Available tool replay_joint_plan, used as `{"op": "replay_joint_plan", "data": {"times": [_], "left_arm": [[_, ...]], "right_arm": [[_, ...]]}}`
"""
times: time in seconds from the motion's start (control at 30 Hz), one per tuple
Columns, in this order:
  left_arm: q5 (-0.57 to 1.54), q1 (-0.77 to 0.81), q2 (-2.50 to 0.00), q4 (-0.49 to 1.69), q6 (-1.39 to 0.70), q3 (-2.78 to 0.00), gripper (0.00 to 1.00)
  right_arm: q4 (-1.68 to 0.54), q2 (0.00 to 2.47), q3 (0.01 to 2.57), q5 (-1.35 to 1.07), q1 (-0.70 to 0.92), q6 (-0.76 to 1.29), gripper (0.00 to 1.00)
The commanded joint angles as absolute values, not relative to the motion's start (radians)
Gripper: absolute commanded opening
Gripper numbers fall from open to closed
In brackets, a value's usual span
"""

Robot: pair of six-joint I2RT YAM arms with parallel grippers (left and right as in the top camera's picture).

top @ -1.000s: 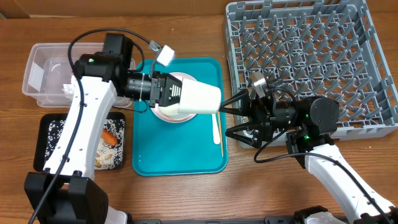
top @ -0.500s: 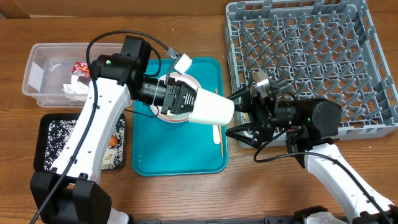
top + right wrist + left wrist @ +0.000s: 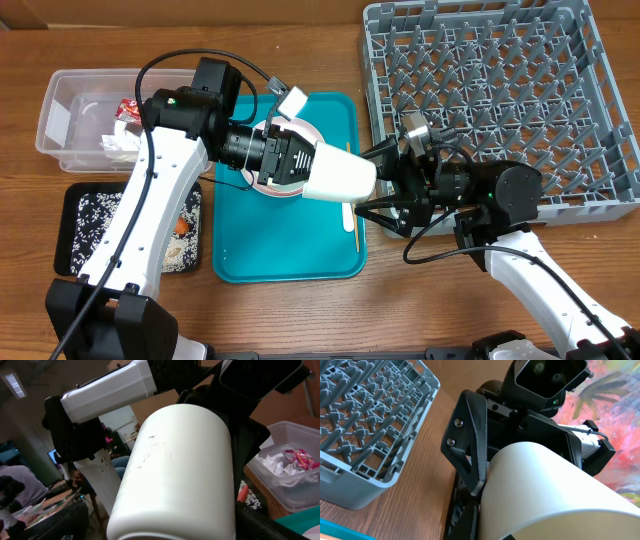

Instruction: Sort waste into correct bins and load items into the dishwasher

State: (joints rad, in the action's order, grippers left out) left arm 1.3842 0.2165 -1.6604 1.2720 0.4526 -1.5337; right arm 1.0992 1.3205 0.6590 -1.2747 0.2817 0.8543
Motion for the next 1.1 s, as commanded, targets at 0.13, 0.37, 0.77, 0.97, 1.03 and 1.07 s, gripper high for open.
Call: {"op": "replay_joint_plan", "data": {"times": [0.13,0.37,0.77,0.97,1.03,1.07], "left_arm": [[1.376,0.223,-1.647,1.267,0.476,-1.547,0.04],[1.357,0.223,-1.647,1.267,0.476,-1.547,0.04],[1.354,0.223,-1.647,1.268,0.475,-1.547,0.04],[1.354,0.223,-1.647,1.268,0.475,-1.547,0.04],[1.354,0.223,-1.647,1.267,0.475,-1.547,0.04],[1.354,0.223,-1.647,1.267,0.475,-1.547,0.04]], "right_arm": [[1.105,1.333,0.676,-1.267,0.304,0.833,0.90],[1.106,1.351,0.676,-1.220,0.307,0.833,0.88],[1.114,1.351,0.676,-1.179,0.341,0.829,0.81],[1.121,1.351,0.676,-1.175,0.341,0.830,0.76],[1.121,1.351,0.676,-1.174,0.342,0.830,0.76],[1.121,1.351,0.676,-1.174,0.342,0.830,0.76]]}}
